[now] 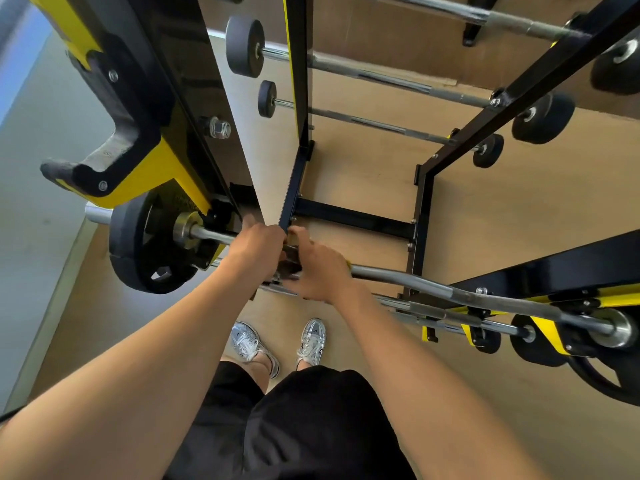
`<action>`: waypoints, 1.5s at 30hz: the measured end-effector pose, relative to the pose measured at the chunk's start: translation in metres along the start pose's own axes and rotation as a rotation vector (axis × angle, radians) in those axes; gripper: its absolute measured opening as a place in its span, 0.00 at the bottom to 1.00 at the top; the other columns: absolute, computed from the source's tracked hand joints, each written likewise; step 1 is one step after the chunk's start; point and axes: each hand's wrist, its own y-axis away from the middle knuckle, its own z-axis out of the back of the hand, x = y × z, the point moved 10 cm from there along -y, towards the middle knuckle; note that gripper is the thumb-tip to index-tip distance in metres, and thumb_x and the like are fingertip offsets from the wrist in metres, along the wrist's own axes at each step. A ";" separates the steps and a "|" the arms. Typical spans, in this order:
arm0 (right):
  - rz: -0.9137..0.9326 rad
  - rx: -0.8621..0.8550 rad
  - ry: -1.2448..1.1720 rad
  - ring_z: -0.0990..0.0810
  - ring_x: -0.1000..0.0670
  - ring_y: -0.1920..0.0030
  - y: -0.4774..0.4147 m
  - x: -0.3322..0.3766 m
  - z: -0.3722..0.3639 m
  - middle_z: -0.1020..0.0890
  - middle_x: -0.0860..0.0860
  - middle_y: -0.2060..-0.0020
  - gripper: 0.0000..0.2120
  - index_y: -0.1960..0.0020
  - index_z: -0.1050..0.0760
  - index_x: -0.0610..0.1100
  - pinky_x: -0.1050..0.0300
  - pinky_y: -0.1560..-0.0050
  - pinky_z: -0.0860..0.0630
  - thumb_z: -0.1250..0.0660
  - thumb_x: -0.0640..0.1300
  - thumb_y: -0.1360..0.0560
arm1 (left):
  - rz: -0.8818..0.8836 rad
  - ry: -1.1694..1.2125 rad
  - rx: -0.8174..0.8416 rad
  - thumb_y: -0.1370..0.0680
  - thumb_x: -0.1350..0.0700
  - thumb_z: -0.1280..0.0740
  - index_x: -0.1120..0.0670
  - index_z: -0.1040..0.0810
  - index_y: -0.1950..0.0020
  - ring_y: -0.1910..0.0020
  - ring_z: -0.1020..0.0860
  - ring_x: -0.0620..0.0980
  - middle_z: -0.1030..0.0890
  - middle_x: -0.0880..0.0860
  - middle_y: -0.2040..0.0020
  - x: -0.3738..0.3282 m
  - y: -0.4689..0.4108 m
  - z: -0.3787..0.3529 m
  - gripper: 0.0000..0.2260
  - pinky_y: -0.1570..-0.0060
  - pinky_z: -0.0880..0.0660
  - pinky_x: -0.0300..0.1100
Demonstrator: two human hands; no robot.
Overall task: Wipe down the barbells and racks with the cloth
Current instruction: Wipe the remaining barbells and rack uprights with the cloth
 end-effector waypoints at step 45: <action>-0.051 -0.326 -0.101 0.29 0.53 0.63 0.038 -0.035 0.044 0.27 0.53 0.60 0.08 0.44 0.13 0.45 0.65 0.64 0.33 0.29 0.41 0.21 | 0.022 -0.123 -0.062 0.21 0.60 0.25 0.55 0.22 0.34 0.32 0.35 0.60 0.19 0.58 0.42 -0.012 0.005 -0.002 0.17 0.36 0.25 0.53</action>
